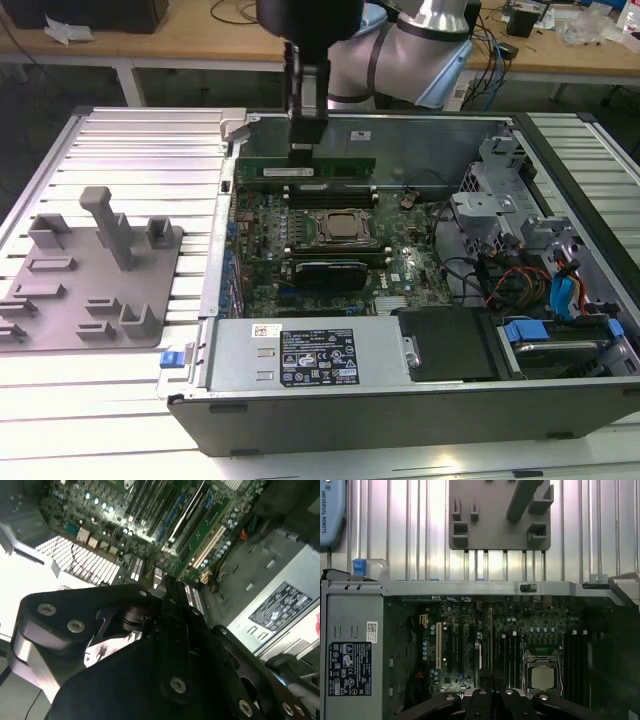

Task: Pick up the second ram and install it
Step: 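Pick up the second ram and move it above second insertion slot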

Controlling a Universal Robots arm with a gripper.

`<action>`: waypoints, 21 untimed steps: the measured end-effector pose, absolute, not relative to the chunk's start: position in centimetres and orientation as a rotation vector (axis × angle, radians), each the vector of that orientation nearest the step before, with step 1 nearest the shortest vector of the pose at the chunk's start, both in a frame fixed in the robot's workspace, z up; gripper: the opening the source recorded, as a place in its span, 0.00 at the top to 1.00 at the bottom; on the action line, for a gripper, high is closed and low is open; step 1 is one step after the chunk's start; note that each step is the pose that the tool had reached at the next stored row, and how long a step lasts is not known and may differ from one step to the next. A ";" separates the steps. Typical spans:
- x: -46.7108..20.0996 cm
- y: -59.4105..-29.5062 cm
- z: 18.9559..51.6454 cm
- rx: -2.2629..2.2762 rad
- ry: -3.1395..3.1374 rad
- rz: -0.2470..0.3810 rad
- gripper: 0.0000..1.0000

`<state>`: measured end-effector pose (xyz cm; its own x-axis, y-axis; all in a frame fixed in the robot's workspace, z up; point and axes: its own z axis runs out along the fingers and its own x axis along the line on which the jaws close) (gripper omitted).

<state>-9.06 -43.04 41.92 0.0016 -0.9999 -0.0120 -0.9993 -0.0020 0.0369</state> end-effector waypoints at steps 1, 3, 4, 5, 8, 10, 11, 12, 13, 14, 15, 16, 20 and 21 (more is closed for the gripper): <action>-8.7 -43.0 41.7 2.210 -2.206 -0.055 0.91; -7.7 -42.9 41.1 2.208 -2.204 -0.059 0.91; -7.3 -42.9 40.7 2.207 -2.203 -0.061 0.91; -7.1 -42.7 40.3 2.206 -2.202 -0.064 0.91; -6.6 -42.0 39.4 2.202 -2.198 -0.072 0.91; -6.3 -41.5 39.0 2.201 -2.197 -0.075 0.91; -6.2 -41.3 38.8 2.200 -2.197 -0.075 0.91; -6.2 -41.2 38.8 2.200 -2.197 -0.075 0.91; -6.1 -40.8 38.5 2.200 -2.197 -0.075 0.91; -6.1 -40.5 38.4 2.201 -2.197 -0.075 0.91; -5.9 -40.2 38.0 2.200 -2.197 -0.075 0.91; -5.8 -39.9 37.6 2.200 -2.197 -0.075 0.91; -5.6 -39.1 36.7 2.200 -2.197 -0.076 0.91; -5.5 -38.8 36.4 2.200 -2.197 -0.076 0.91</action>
<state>-5.49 -38.78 36.35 0.0012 -0.9999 -0.0120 -0.9984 -0.0019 0.0568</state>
